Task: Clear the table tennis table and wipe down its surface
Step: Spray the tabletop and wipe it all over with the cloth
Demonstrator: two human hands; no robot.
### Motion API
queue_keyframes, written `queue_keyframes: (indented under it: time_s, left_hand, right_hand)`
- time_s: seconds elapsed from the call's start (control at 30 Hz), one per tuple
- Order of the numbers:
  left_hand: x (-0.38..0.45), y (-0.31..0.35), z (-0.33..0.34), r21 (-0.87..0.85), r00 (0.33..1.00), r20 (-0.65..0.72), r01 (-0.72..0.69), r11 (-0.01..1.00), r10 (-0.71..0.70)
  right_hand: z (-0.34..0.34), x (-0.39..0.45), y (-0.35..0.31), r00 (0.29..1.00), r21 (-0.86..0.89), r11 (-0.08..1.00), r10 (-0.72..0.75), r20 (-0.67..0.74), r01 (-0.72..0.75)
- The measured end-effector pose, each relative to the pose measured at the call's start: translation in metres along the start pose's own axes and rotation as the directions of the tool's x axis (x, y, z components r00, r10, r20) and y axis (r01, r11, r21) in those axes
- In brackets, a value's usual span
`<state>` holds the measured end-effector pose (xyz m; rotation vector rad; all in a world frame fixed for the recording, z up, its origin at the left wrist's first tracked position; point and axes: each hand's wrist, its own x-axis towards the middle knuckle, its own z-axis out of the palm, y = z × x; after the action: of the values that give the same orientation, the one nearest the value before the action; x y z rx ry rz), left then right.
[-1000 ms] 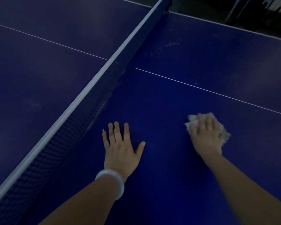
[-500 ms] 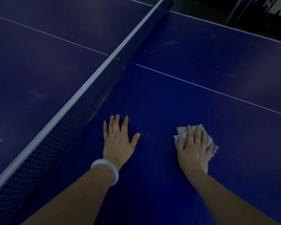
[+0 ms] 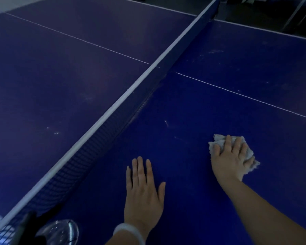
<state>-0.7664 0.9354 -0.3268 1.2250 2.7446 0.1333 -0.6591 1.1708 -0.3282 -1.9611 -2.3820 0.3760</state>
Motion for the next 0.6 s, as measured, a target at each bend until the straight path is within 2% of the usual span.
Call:
queue_keyframes:
  time_s: [0.07,0.13,0.23,0.3,0.37,0.43,0.47,0.5,0.53,0.6]
  left_hand:
    - [0.001,0.0,0.0,0.009,1.0,0.003,0.004,1.0,-0.004]
    - [0.002,0.001,-0.001,0.003,1.0,0.007,0.013,1.0,-0.013]
    - [0.004,0.001,0.0,0.001,1.0,-0.006,0.02,1.0,-0.02]
    - [0.003,0.0,0.003,0.007,1.0,0.002,0.016,1.0,-0.016]
    - [0.003,-0.002,0.004,0.01,1.0,-0.004,0.019,1.0,-0.019]
    - [0.002,-0.003,0.004,0.008,1.0,-0.024,0.017,1.0,-0.017]
    - [0.002,-0.003,0.005,0.005,1.0,-0.027,0.01,1.0,-0.01]
    - [0.002,-0.004,0.006,0.003,1.0,-0.027,0.004,1.0,-0.004]
    - [0.002,-0.004,0.007,0.002,1.0,-0.026,0.002,1.0,-0.002]
    - [0.002,-0.004,0.008,0.005,1.0,-0.024,0.005,1.0,-0.005]
  right_hand:
    - [0.004,0.003,-0.034,0.999,0.033,0.999,-0.003,0.038,0.002]
    - [0.007,0.015,-0.077,0.996,0.095,0.994,-0.065,0.069,0.059]
    - [0.012,0.033,-0.137,0.946,0.143,0.955,-0.28,0.165,0.258]
    - [0.02,0.024,-0.159,0.831,0.065,0.862,-0.503,0.236,0.503]
    - [0.03,-0.003,-0.154,0.68,-0.016,0.696,-0.695,0.235,0.718]
    - [0.034,-0.029,-0.123,0.603,-0.073,0.6,-0.778,0.177,0.796]
    - [0.032,-0.034,-0.1,0.605,-0.103,0.596,-0.783,0.145,0.796]
    - [0.029,-0.031,-0.076,0.644,-0.118,0.633,-0.756,0.116,0.765]
    - [0.023,-0.022,-0.05,0.717,-0.116,0.708,-0.691,0.092,0.697]
    - [0.006,-0.006,-0.001,0.896,-0.109,0.889,-0.439,0.07,0.444]
